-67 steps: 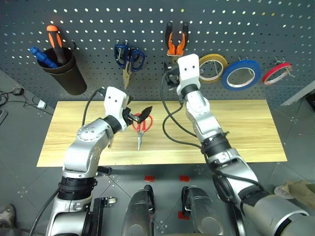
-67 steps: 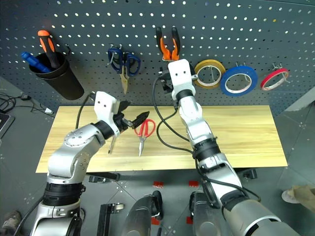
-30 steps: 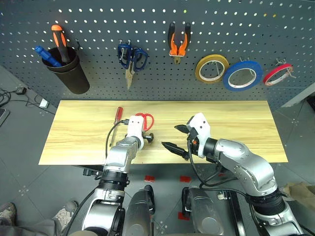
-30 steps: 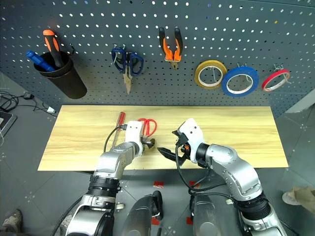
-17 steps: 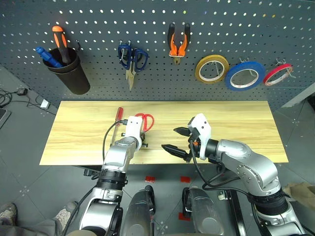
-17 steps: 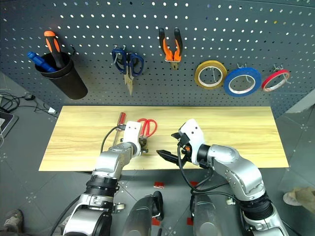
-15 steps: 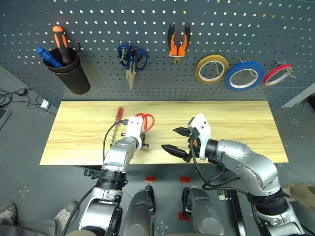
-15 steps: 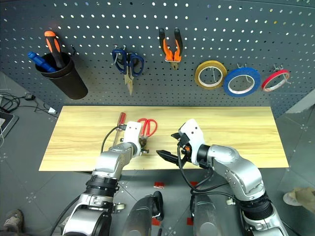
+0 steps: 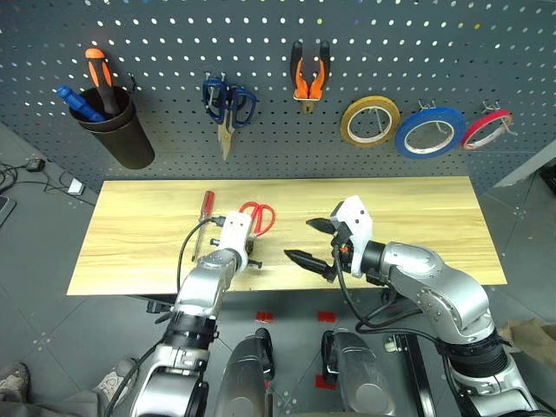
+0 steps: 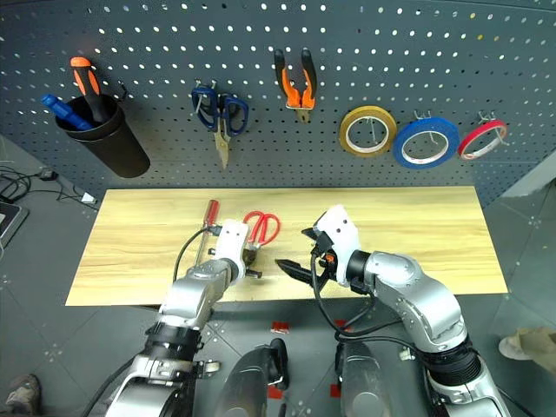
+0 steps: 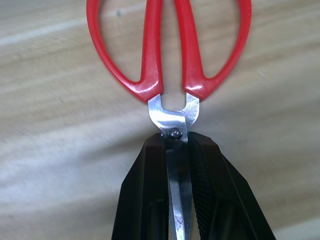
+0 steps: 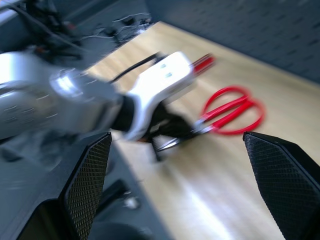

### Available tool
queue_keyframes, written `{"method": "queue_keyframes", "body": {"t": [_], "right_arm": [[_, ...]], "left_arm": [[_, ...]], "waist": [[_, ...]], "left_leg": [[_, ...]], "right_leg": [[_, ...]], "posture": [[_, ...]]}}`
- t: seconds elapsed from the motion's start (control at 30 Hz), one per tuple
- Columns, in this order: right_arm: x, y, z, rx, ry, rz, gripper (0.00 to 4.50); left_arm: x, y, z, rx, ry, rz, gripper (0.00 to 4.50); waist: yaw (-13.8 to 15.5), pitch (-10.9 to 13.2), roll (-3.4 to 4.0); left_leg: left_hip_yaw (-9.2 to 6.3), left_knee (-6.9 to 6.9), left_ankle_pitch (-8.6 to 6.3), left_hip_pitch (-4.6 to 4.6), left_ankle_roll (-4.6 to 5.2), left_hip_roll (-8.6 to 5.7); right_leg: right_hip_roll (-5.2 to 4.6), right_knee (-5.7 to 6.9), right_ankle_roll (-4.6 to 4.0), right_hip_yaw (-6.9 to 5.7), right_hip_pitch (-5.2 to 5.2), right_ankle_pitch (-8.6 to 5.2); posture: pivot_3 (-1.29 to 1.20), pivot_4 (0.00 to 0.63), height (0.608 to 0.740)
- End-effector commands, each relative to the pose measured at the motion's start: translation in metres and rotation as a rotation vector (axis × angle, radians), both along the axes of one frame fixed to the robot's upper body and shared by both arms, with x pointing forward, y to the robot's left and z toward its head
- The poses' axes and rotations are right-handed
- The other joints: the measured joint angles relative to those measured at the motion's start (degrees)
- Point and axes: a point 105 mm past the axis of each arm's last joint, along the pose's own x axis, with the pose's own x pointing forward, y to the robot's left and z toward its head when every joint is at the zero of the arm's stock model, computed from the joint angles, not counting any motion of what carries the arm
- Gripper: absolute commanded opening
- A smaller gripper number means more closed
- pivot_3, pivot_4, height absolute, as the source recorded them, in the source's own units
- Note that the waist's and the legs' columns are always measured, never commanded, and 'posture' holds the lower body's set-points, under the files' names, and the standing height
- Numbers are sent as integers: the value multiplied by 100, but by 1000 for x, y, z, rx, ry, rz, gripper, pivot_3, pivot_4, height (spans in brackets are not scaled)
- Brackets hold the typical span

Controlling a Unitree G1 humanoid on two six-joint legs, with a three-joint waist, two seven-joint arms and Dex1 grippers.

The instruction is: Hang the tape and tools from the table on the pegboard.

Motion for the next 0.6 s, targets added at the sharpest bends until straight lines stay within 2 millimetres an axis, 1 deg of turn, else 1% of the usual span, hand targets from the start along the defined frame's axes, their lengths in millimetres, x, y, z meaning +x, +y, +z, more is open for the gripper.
{"method": "queue_keyframes", "body": {"t": [0.03, 0.13, 0.23, 0.33, 0.43, 0.53, 0.6], "right_arm": [[-10, 6, 32, 2, -205, 35, 4500], [-20, 6, 49, 23, -303, 52, 4500], [-30, 4, 57, 23, -363, 75, 4500], [-42, 3, 60, 0, -459, 106, 4500], [-46, 1, 61, -2, -502, 113, 4500], [-46, 0, 64, 12, -532, 108, 4500], [-43, -3, 67, 30, -543, 89, 4500]], "left_arm": [[-13, -7, 9, -1, -114, -80, 292], [-22, -7, 39, -3, -285, -121, 292], [-33, -7, 57, 7, -390, -154, 292], [-51, -6, 84, 70, -529, -215, 292], [-63, 0, 113, 157, -686, -226, 292], [-73, 7, 136, 242, -812, -211, 292], [-76, 16, 145, 287, -846, -154, 292]], "waist": [[2, 3, -3], [4, 16, -18], [6, 18, -21], [1, 19, -21], [-14, 20, -20], [-24, 20, -20], [-28, 20, -20]], "left_leg": [[1, -2, 3, -3, -7, 0], [0, -7, 3, -17, -9, 1], [-2, -13, 0, -21, -7, 2], [0, -13, -17, -22, 12, 1], [1, -22, -21, -22, 8, 2], [3, -23, -24, -24, 13, 1], [4, -23, -26, -24, 15, 1]], "right_leg": [[0, -4, 0, -1, -2, 0], [0, -17, 0, -3, -12, 0], [0, -30, 0, -7, -12, 0], [0, -43, 0, -5, -8, 0], [1, -73, 0, -8, 0, 1], [2, -78, 0, -9, 0, 1], [2, -81, 0, -8, 1, 1]], "posture": [[-221, 351, 740], [-221, 351, 740], [-233, 354, 740], [-236, 353, 740], [-235, 353, 740], [-232, 351, 740], [-230, 344, 740]]}}
